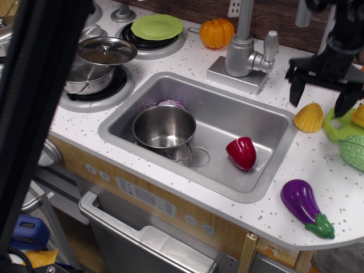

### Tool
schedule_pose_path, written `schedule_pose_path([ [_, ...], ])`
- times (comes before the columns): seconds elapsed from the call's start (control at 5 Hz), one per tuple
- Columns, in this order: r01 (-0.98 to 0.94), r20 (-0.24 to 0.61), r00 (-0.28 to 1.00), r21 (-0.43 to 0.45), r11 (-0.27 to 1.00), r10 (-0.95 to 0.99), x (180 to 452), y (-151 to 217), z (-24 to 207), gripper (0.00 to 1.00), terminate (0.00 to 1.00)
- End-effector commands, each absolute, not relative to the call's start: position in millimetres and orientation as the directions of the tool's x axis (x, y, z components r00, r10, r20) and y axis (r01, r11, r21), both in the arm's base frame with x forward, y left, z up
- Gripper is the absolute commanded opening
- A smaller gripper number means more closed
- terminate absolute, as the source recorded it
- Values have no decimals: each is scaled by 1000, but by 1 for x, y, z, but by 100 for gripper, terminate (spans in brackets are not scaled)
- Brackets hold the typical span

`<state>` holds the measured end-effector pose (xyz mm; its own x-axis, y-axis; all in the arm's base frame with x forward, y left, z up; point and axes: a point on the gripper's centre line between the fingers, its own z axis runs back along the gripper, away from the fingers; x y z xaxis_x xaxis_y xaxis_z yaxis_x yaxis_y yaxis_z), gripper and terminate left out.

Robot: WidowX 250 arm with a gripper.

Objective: Put corn in pot which is in sink

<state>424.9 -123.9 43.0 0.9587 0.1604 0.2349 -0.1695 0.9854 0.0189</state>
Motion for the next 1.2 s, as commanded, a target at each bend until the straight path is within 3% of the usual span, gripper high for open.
schedule_pose_path([
  [0.0,-125,318,940,-20,992,125,431,-121,62,100,0],
  [0.8,-49,385,921,-45,998,62,437,-112,57,100,0],
  [1.0,-61,396,915,-48,997,74,438,-112,55,0,0],
])
